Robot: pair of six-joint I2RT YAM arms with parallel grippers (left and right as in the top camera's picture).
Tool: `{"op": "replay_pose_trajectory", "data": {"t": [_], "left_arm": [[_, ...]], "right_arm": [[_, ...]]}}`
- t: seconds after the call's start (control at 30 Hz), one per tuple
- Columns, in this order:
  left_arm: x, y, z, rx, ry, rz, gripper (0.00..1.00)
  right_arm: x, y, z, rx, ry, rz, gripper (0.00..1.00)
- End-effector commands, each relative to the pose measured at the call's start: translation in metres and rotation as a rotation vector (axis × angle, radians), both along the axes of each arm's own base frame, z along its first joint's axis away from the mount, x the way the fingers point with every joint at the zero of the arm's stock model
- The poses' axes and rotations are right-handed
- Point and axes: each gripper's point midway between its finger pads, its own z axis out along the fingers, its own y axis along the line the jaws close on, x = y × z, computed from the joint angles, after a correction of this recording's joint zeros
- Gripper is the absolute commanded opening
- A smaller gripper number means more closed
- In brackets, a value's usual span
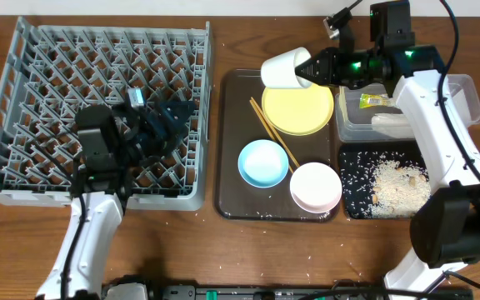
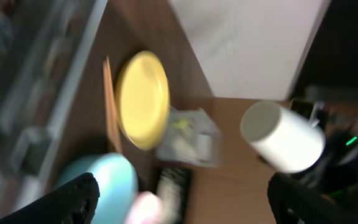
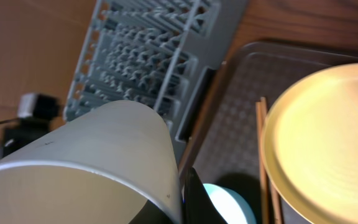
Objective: Sort waste into correct bins and load items into the dishwasher
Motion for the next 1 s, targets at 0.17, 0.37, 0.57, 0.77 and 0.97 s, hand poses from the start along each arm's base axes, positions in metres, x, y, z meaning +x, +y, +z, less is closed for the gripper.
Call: {"op": "replay_pose_trajectory", "data": {"t": [0.17,0.37,0.57,0.77,0.97], "left_arm": [[-0.022,-0.026,0.014,-0.343,0.312,-0.103,0.87],[-0.024,-0.033,0.05,-0.288,0.035,-0.256,0.86],[-0.028,-0.039,0.07,-0.295,-0.092,-0.385,0.86],[-0.02,-0.041,0.042,-0.329,-0.003,-0.416,0.86],[-0.016,-0.047,0.056,-0.336,-0.063,-0.472,0.86]], "right_arm": [[-0.026,0.037,0.014,0.152,-0.069,0.192,0.01],[-0.041,0.061,0.012,0.294,-0.099,0.307,0.01],[-0.052,0.08,0.022,0.358,-0.148,0.389,0.01],[-0.063,0.097,0.025,0.37,-0.164,0.441,0.01],[-0.07,0.106,0.025,0.37,-0.159,0.464,0.01]]}}
